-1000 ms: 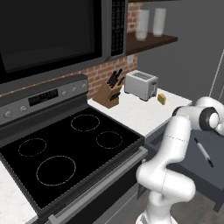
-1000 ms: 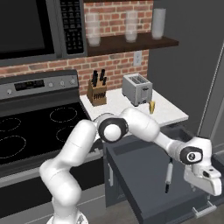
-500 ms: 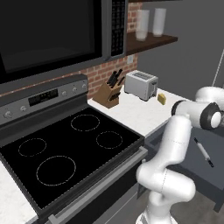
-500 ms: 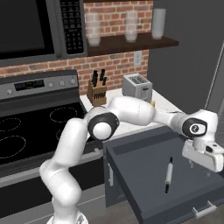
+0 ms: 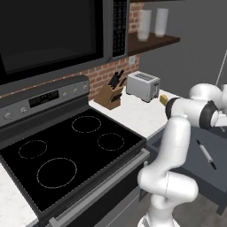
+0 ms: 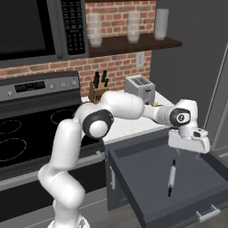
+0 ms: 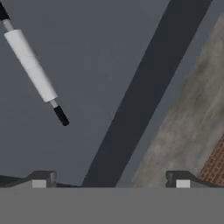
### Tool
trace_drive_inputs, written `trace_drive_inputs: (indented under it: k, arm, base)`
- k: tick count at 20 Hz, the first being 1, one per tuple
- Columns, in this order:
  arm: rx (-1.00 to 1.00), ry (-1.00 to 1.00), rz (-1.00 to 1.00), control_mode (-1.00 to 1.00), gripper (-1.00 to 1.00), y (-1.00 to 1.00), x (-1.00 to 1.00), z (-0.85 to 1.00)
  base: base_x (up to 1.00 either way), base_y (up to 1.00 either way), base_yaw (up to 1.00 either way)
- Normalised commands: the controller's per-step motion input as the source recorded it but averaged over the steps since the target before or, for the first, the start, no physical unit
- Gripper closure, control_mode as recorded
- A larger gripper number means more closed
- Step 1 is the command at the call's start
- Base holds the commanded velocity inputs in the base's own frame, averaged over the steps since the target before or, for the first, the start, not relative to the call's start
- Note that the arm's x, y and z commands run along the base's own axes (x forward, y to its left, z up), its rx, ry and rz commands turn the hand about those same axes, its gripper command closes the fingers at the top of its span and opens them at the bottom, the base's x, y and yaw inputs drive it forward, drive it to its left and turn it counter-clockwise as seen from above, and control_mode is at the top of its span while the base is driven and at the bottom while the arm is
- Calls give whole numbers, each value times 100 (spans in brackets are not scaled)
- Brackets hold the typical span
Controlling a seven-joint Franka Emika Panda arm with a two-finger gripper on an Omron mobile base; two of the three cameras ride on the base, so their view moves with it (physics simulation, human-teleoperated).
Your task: Pick the rolling pin from the drawer and place it on the counter.
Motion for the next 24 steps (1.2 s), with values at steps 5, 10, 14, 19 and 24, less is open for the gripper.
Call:
trace_drive_inputs:
  k: [5,10,14,19,24]
  arm:
    - [23,-1,33,-100,-100,3,9,-46]
    - [34,-5,20,-100,-100,1,0,-47]
    - [36,-1,16,-100,-100,0,0,-22]
    - [7,3,1,-100,-100,7,4,-11]
    - [1,0,5,-100,-100,12,15,-40]
  base:
    - [0,0,0]
    - [0,0,0]
    - [0,0,0]
    - [0,0,0]
    - [0,0,0]
